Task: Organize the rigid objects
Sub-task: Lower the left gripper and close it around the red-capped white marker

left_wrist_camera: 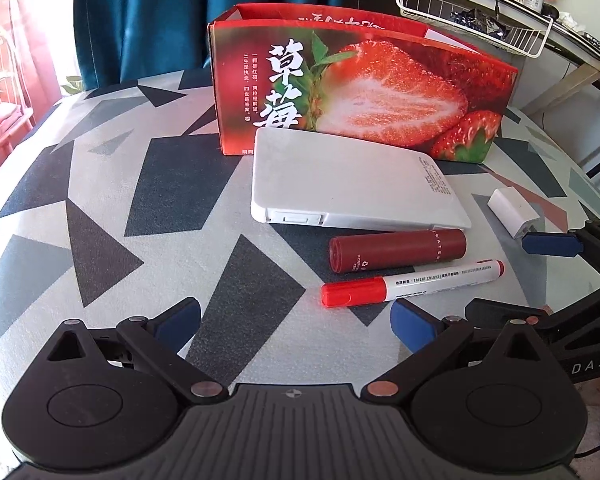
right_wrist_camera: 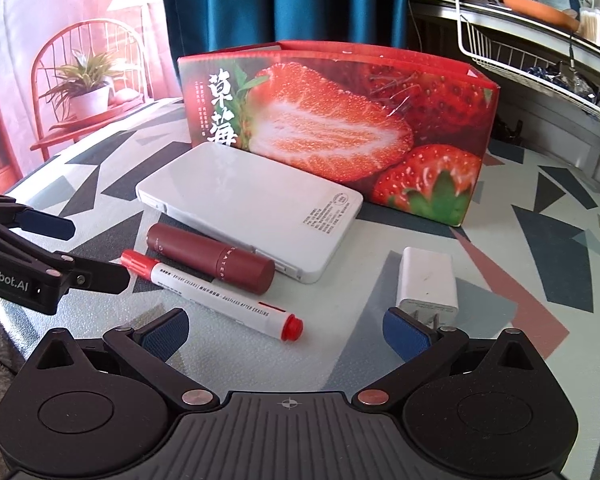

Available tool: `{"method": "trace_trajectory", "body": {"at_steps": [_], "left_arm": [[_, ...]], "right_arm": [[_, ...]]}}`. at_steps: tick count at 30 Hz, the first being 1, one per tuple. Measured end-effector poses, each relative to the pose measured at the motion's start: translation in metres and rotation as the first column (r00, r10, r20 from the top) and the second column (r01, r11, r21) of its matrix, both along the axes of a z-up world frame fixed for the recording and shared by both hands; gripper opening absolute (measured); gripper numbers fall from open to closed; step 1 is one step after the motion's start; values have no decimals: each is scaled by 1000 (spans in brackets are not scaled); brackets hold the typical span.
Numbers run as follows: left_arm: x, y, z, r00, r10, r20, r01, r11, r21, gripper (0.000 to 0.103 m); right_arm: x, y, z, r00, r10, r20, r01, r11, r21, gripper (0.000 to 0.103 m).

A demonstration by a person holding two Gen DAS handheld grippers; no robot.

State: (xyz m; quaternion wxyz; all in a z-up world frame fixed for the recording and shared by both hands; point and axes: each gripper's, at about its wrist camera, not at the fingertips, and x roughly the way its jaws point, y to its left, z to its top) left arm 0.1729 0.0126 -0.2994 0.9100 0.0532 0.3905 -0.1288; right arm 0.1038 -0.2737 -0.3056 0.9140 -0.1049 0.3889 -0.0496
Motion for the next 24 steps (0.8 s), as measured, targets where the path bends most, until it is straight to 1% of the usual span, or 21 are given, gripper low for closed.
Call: {"method": "trace_trajectory", "body": {"at_steps": [4, 7, 11, 13, 20, 21, 24], "left_arm": [[3, 3, -3, 1000, 11, -25, -11, 1000, -5, 102], [5, 3, -6, 999, 19, -46, -19, 1000, 5, 102], [5, 0, -8, 999, 10, -42, -9, 999, 31, 103], [4, -3, -10, 999, -1, -37, 3, 998, 62, 103], [2, -2, -10, 1000, -4, -25, 5, 998, 55, 103], [2, -2, -10, 1000, -5, -25, 6, 998, 55, 103], [5, -1, -9, 999, -11, -39, 13, 998, 53, 103]], "right_arm": [[2, 0, -4, 1000, -12, -23, 12, 1000, -1, 102], [3, -1, -8, 999, -22, -42, 22, 1000, -4, 102], [3, -1, -10, 999, -20, -46, 19, 1000, -20, 103], [3, 2, -11, 999, -17, -52, 15, 999, -38, 103], [3, 1, -10, 998, -18, -58, 17, 999, -29, 103], [2, 0, -9, 998, -18, -57, 17, 1000, -23, 102], [1, -1, -8, 998, -29, -48, 28, 999, -20, 97]]}}
